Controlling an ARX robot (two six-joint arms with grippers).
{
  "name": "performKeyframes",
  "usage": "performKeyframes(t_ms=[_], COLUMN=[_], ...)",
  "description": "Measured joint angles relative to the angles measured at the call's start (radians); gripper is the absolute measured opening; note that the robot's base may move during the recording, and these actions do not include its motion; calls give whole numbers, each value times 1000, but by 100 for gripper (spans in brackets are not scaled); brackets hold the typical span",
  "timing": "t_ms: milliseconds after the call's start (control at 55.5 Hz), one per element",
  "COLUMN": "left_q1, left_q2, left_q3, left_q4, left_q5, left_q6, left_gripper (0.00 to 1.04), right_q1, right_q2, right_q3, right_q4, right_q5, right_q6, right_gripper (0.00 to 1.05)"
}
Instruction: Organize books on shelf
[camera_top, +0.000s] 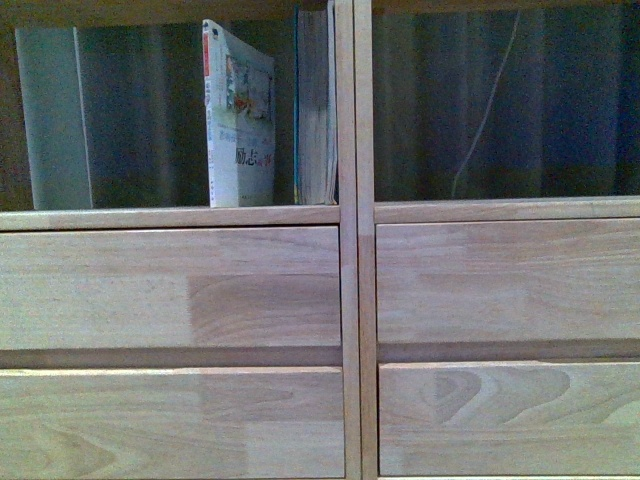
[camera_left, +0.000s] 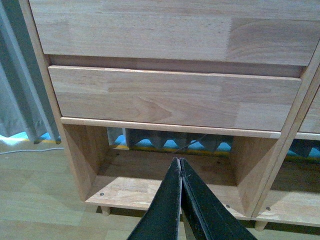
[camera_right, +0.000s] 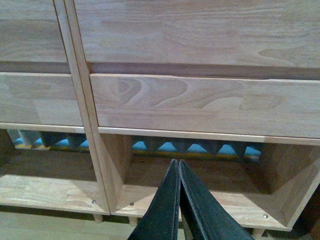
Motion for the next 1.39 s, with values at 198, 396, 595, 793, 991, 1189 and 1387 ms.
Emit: performKeyframes(t_ms=[198,396,595,793,991,1189,1387], left_q1=[0,0,0,0,0,0,0], left_q2=[0,0,0,0,0,0,0], left_q3=[0,0,0,0,0,0,0], left_q4=[0,0,0,0,0,0,0], left_q5=[0,0,0,0,0,0,0], left_q6=[0,0,2,3,3,3,3], left_gripper=[44,87,97,97,97,97,97], right_q1=[0,0,0,0,0,0,0], right_q2=[0,0,0,0,0,0,0], right_q3=[0,0,0,0,0,0,0], right_q4=[0,0,0,0,0,0,0], right_q5=[0,0,0,0,0,0,0], right_q6=[0,0,0,0,0,0,0], right_gripper=[47,87,98,98,98,98,98])
